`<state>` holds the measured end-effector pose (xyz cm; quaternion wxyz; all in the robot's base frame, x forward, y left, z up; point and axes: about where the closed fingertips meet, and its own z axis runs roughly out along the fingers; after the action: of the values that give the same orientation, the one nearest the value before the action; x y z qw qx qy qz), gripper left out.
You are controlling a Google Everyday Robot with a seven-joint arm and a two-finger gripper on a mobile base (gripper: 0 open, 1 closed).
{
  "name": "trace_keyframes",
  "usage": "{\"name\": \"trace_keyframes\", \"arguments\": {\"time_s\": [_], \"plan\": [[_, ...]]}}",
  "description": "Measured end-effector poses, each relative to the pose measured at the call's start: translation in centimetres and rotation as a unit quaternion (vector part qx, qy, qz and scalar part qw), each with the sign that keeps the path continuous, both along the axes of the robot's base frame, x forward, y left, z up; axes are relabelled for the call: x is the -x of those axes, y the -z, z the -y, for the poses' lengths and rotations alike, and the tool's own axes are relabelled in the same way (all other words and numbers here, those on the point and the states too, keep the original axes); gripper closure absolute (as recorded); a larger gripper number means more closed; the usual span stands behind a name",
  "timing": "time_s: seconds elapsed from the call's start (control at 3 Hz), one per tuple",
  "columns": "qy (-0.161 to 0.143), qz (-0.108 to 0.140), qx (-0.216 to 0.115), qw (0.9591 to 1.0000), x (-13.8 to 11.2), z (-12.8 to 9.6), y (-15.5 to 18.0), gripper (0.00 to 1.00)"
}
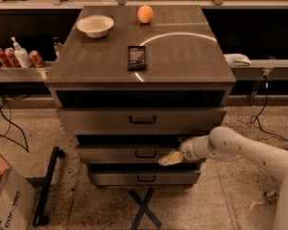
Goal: Open middle drawer
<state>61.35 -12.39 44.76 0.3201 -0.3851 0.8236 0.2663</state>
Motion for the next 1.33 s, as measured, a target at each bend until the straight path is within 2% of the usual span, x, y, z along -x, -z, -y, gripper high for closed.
{"name": "trace_keyframes", "arguments": {"time_s": [0.33, 0.67, 1.0, 1.33], "plan": [[-0.022, -0.007, 0.023, 0.9995, 1.6, 0.6, 0.3, 0.41], [-0.056, -0.016, 0.049, 0.9971, 4.8, 1.1, -0.1, 0.64], [-0.096, -0.022, 0.053, 0.9937, 8.7, 1.3, -1.5, 0.86], [-0.099, -0.025, 0.052, 0.9934, 8.9, 1.1, -1.4, 0.84]]}}
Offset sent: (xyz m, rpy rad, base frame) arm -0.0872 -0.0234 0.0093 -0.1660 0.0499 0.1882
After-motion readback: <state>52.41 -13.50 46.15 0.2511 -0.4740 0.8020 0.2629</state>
